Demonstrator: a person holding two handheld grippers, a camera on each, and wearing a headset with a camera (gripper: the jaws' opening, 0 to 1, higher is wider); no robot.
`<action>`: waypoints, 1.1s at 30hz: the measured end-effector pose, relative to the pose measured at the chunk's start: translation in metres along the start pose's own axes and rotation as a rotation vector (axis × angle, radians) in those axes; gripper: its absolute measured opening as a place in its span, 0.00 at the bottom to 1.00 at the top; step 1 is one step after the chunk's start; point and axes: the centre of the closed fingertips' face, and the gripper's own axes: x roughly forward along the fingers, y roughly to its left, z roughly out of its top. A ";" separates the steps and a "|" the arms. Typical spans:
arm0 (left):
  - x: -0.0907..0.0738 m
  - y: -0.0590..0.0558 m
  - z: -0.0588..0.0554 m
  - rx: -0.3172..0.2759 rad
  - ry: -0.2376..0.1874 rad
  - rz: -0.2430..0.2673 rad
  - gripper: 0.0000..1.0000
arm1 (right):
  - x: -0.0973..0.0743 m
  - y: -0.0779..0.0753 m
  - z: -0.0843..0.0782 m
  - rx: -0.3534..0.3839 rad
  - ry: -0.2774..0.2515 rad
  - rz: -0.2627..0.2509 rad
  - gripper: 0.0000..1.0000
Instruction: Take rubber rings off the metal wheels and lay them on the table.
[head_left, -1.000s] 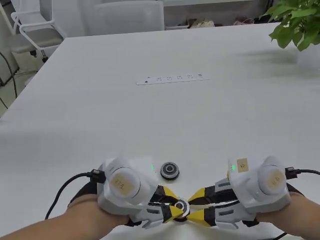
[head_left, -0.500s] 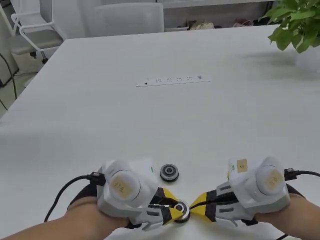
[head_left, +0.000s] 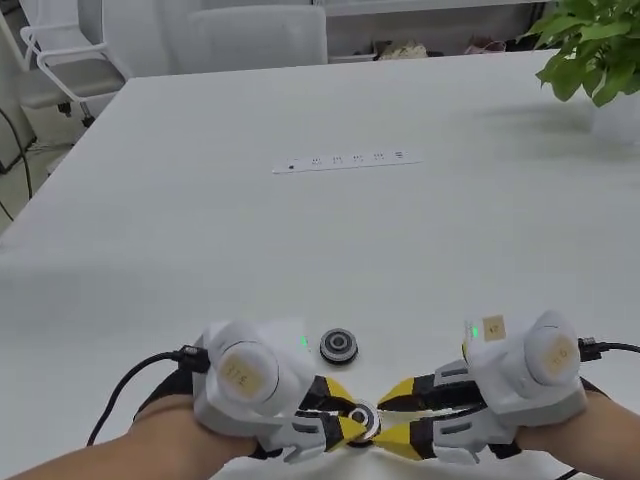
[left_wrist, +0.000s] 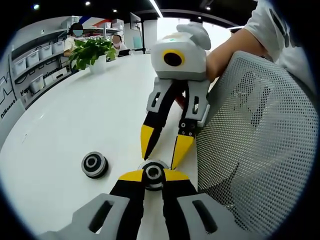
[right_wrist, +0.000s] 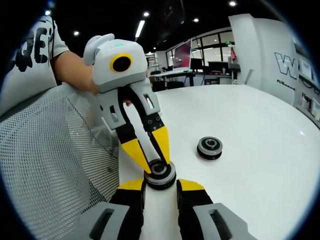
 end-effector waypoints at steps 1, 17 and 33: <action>0.000 0.000 0.000 0.000 0.000 0.000 0.07 | 0.001 0.001 0.001 -0.002 -0.002 0.004 0.24; 0.000 -0.001 0.001 0.002 -0.001 0.005 0.07 | 0.012 -0.002 0.000 0.003 -0.011 0.022 0.26; 0.000 0.001 0.001 -0.002 -0.003 0.011 0.07 | -0.001 -0.006 -0.010 0.017 0.026 -0.021 0.06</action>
